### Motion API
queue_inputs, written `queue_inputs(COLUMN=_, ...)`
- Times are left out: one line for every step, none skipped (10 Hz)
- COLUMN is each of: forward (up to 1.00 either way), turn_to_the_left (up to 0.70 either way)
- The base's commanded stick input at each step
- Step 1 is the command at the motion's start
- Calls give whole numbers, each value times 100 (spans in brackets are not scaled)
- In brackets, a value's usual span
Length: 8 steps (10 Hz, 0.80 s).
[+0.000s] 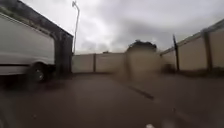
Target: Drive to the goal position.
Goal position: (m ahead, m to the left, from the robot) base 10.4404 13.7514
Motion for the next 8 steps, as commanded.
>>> queue_inputs(forward=50, turn_to_the_left=2)
queue_inputs(forward=50, turn_to_the_left=2)
queue_inputs(forward=50, turn_to_the_left=2)
queue_inputs(forward=50, turn_to_the_left=2)
queue_inputs(forward=50, turn_to_the_left=2)
queue_inputs(forward=50, turn_to_the_left=2)
queue_inputs(forward=50, turn_to_the_left=2)
queue_inputs(forward=50, turn_to_the_left=2)
